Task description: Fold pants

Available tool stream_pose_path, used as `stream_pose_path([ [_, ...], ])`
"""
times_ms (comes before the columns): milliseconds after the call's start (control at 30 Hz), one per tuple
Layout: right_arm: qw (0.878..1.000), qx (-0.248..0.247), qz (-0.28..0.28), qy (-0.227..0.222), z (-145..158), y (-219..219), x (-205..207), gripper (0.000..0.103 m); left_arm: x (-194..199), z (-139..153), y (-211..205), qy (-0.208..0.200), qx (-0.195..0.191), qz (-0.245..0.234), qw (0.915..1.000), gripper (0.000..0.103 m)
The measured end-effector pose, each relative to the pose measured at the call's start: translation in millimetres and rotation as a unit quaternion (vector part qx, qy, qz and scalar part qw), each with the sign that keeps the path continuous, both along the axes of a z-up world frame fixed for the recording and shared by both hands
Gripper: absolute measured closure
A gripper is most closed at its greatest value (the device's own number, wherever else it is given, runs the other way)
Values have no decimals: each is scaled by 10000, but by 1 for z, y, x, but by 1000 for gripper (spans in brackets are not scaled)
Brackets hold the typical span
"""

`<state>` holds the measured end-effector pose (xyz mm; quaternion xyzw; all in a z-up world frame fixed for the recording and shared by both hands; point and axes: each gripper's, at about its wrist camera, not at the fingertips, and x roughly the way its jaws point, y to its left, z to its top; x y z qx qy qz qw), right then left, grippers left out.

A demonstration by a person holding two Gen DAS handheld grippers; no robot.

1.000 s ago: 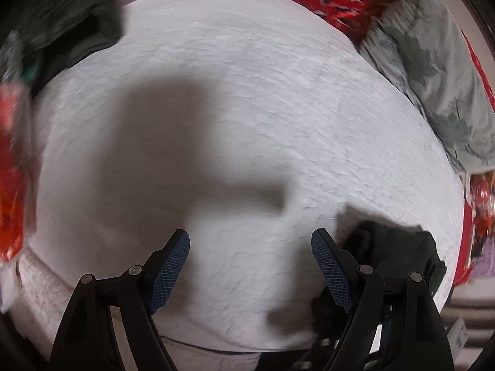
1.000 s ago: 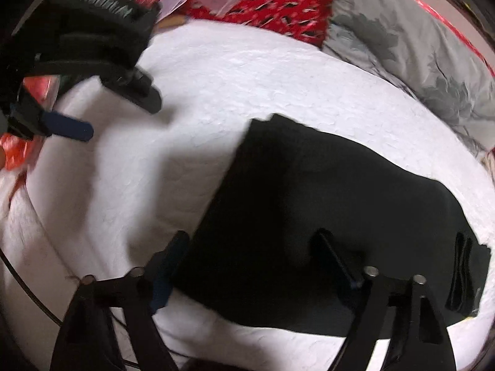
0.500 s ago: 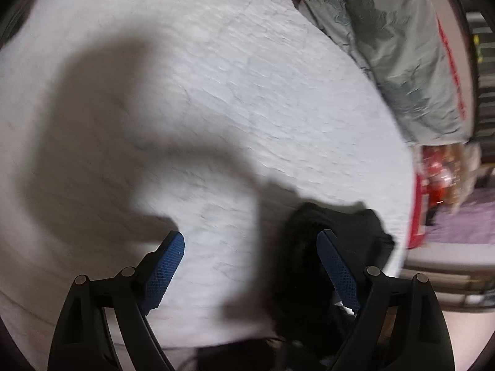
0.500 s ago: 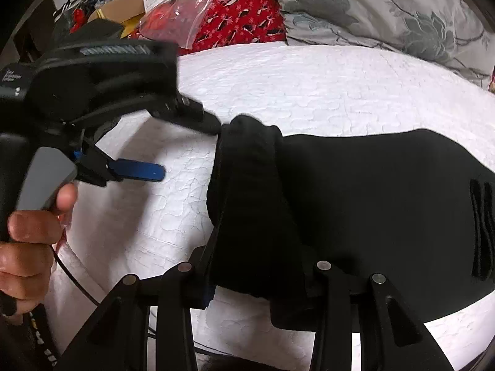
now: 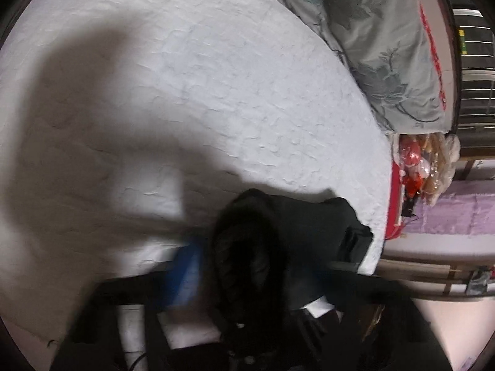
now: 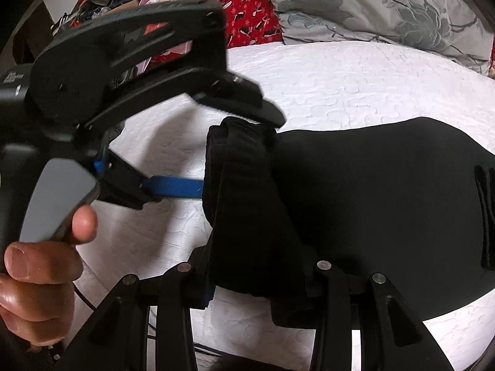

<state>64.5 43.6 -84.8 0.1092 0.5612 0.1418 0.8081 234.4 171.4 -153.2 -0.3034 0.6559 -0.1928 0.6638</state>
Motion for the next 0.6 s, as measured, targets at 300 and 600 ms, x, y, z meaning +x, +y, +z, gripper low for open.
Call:
stream_pose_path([
  [300,9985,450,-164,278,5,-17,0,64,-17,22,3,158,31,266,9995,80],
  [600,9971,736,-85,153,29,-41,-17,64,-36,69,-19,42,122,430,9990,79],
])
